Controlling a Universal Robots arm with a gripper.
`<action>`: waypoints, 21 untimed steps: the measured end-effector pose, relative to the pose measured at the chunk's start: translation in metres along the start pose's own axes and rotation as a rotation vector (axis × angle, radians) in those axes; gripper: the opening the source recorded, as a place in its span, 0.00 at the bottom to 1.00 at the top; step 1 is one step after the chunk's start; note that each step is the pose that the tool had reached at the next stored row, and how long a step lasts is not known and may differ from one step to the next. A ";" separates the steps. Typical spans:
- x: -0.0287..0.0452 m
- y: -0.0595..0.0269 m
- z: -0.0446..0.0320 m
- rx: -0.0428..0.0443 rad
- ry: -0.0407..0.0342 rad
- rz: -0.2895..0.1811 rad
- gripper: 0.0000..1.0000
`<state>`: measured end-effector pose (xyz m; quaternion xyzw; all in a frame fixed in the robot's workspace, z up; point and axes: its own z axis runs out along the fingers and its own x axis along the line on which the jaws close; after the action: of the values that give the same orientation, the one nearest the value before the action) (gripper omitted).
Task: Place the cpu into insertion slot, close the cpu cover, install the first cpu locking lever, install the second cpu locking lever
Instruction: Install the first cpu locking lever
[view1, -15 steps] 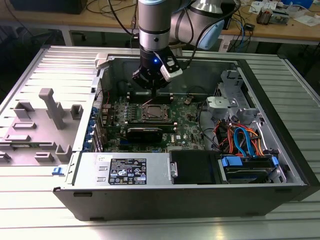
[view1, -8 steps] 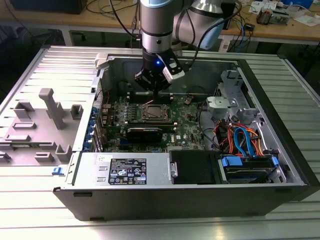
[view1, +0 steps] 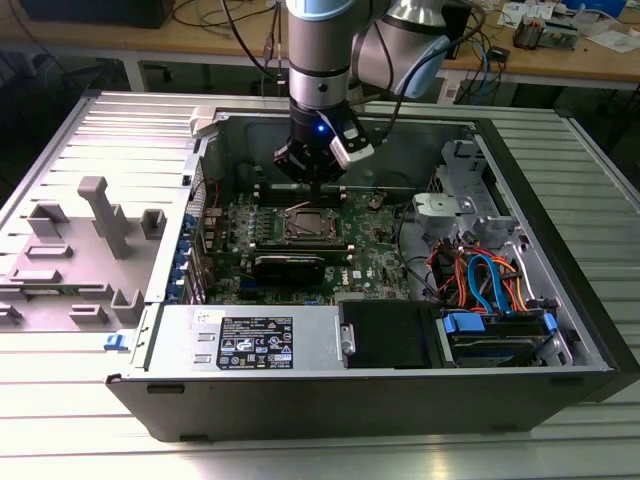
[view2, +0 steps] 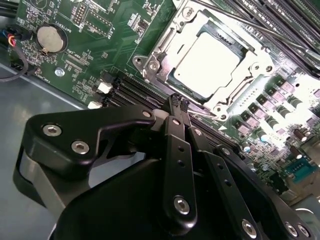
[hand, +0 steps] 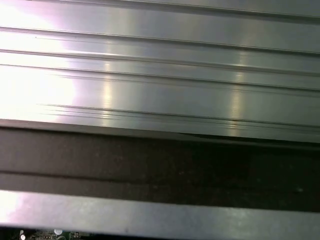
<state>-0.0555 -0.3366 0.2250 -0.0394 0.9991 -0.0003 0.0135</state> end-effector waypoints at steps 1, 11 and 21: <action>-0.0001 0.0001 0.0000 -0.0001 -0.0001 0.000 0.11; 0.0091 0.0009 -0.0020 -0.0018 -0.0002 0.000 0.11; 0.0233 0.0028 -0.0052 -0.0083 -0.0007 0.000 0.11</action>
<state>-0.0791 -0.3356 0.2296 -0.0393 0.9991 0.0039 0.0136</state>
